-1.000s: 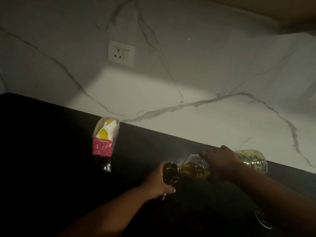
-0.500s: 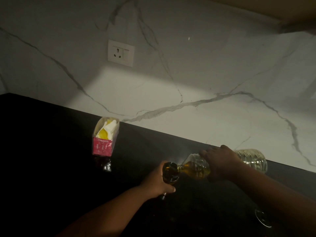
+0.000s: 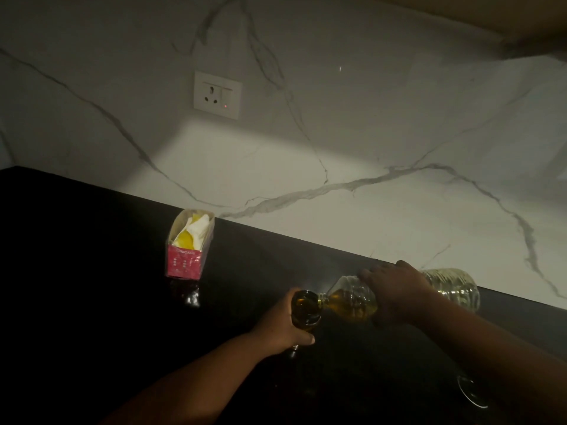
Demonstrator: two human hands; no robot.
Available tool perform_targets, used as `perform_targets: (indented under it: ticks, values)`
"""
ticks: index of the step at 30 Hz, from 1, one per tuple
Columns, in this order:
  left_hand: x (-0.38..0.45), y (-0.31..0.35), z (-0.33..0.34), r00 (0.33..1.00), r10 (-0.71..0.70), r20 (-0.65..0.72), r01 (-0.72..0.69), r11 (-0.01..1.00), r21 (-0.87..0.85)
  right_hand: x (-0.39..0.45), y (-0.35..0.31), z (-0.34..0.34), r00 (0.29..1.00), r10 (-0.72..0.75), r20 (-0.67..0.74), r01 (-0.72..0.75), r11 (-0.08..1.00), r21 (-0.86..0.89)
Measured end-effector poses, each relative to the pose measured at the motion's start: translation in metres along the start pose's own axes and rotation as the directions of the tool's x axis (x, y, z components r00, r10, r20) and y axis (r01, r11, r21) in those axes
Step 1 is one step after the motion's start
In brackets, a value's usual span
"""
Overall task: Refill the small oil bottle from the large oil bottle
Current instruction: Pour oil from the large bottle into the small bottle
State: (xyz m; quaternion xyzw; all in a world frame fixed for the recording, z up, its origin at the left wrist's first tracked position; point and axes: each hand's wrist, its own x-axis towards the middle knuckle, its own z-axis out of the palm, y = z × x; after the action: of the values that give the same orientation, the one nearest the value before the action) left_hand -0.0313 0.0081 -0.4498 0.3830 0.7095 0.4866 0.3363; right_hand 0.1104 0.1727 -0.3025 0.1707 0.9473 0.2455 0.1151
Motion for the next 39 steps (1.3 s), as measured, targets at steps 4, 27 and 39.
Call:
perform_targets:
  ticks: [4, 27, 39]
  values:
    - [-0.001, 0.001, 0.0, 1.0, -0.005, -0.005, 0.005, 1.0, 0.004, 0.0, 0.0, 0.0, 1.0, 0.001, -0.007, -0.001, 1.0, -0.005]
    - [-0.002, 0.0, -0.002, 1.0, -0.015, 0.004, 0.015, 0.999, 0.042, 0.005, 0.003, 0.004, 0.999, -0.028, -0.031, 0.028, 1.0, -0.006]
    - [0.0, -0.002, -0.002, 1.0, -0.014, -0.007, 0.015, 0.998, 0.059, 0.006, 0.007, 0.019, 1.0, -0.005, -0.017, 0.006, 0.999, 0.05]
